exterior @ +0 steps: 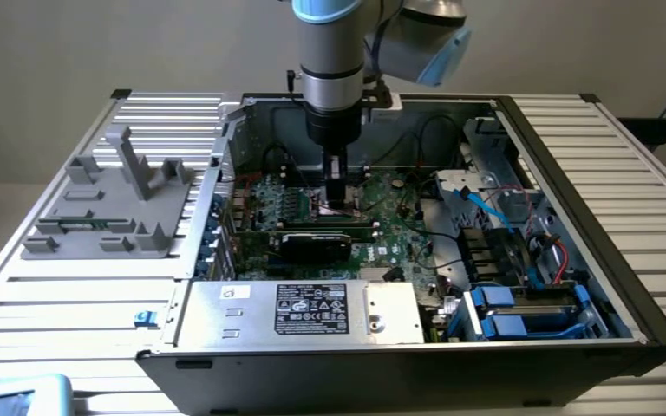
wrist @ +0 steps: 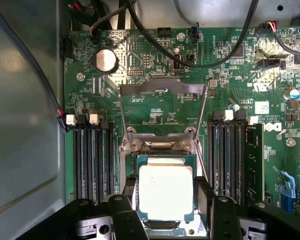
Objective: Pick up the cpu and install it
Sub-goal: 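Place the cpu into insertion slot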
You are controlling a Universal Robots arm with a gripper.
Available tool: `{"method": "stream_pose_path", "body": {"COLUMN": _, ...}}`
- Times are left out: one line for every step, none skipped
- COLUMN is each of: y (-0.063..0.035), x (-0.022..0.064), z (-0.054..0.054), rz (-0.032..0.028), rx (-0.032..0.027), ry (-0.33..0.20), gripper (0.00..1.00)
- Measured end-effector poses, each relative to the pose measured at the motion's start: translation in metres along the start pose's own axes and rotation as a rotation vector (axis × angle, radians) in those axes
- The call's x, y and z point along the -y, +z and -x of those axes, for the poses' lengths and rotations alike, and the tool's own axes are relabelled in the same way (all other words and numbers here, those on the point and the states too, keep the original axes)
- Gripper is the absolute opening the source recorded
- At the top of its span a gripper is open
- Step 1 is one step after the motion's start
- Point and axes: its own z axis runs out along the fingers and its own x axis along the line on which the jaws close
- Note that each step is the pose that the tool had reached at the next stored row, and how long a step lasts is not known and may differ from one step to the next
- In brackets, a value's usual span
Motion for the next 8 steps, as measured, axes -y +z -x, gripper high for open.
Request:
{"method": "stream_pose_path", "body": {"y": 0.0002, "x": 0.0007, "z": 0.0000, "rz": -0.0001, "rx": -0.0001, "ry": -0.001, "gripper": 0.55}}
{"method": "stream_pose_path", "body": {"y": 0.0004, "x": 0.0012, "z": 0.0000, "rz": -0.0001, "rx": -0.0003, "ry": -0.003, "gripper": 0.55}}
{"method": "stream_pose_path", "body": {"y": 0.0007, "x": 0.0015, "z": 0.0000, "rz": 0.0001, "rx": -0.0005, "ry": -0.006, "gripper": 0.55}}
{"method": "stream_pose_path", "body": {"y": 0.0010, "x": 0.0015, "z": 0.0000, "rz": 0.0000, "rx": -0.0008, "ry": -0.009, "gripper": 0.55}}
{"method": "stream_pose_path", "body": {"y": 0.0015, "x": 0.0015, "z": -0.0001, "rz": -0.0005, "rx": -0.0011, "ry": -0.012, "gripper": 0.55}}
{"method": "stream_pose_path", "body": {"y": 0.0020, "x": 0.0016, "z": 0.0000, "rz": -0.0015, "rx": -0.0011, "ry": -0.015, "gripper": 0.55}}
{"method": "stream_pose_path", "body": {"y": 0.0025, "x": 0.0016, "z": 0.0000, "rz": -0.0031, "rx": -0.0012, "ry": -0.018, "gripper": 0.55}}
{"method": "stream_pose_path", "body": {"y": 0.0029, "x": 0.0017, "z": 0.0000, "rz": -0.0046, "rx": -0.0014, "ry": -0.021, "gripper": 0.55}}
